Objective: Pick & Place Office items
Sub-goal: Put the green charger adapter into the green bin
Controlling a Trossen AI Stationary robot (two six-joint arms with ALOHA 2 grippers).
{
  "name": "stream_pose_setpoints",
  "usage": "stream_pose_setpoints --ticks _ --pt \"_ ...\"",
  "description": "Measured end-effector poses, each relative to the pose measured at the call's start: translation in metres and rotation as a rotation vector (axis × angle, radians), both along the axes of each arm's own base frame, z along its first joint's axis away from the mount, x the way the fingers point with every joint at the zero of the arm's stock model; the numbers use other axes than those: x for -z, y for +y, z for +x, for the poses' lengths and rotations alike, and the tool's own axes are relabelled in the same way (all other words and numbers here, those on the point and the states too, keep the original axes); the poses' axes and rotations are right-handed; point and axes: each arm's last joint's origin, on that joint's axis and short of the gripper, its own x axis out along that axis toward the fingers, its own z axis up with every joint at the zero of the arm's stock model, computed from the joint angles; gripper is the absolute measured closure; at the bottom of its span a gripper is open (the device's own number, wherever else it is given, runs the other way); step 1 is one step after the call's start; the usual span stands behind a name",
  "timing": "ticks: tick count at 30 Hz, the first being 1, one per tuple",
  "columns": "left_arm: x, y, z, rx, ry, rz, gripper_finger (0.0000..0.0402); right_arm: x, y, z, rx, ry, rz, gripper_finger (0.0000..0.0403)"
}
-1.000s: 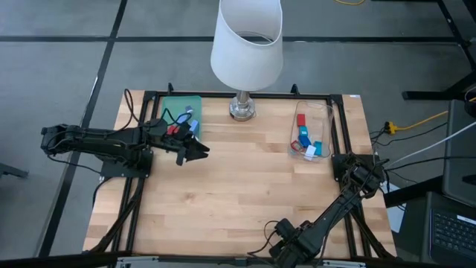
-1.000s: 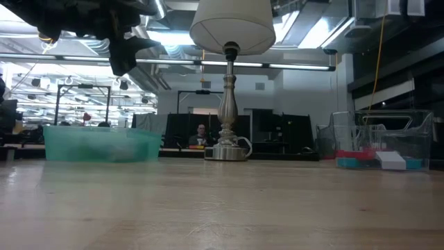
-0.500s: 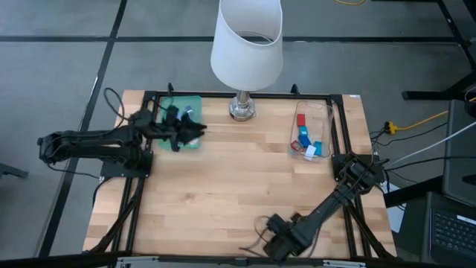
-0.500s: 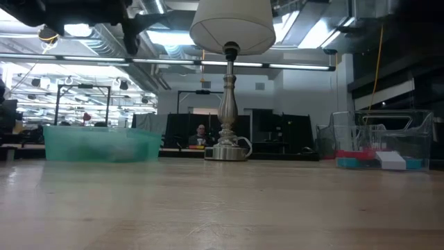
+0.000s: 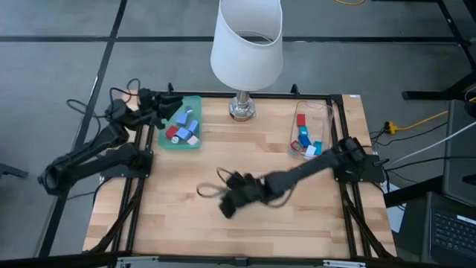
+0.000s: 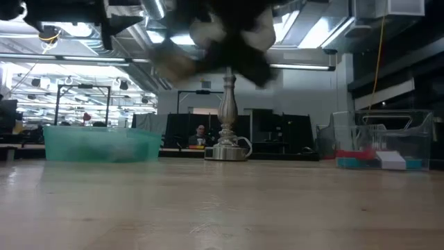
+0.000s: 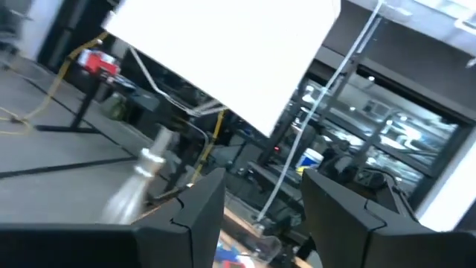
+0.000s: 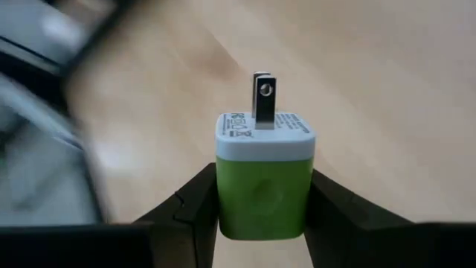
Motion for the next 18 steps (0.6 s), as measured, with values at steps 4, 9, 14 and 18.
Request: stream_pose_setpoints --ticks 4,9,14,18 --pt "0.0 0.0 -0.017 -0.037 0.012 0.004 0.0224 -0.02 -0.053 0.036 -0.003 -0.251 0.011 0.0255" --pt "-0.003 -0.003 -0.032 -0.097 -0.004 0.028 0.0228 -0.027 -0.128 0.052 0.051 -0.318 0.001 0.0255" --pt "-0.003 -0.001 -0.037 -0.129 -0.006 0.03 0.0228 -0.027 -0.177 0.054 0.08 -0.318 -0.011 0.0255" --pt "-0.002 0.002 -0.037 -0.12 0.005 0.016 0.023 -0.032 -0.203 0.056 0.108 -0.367 -0.019 0.0255"
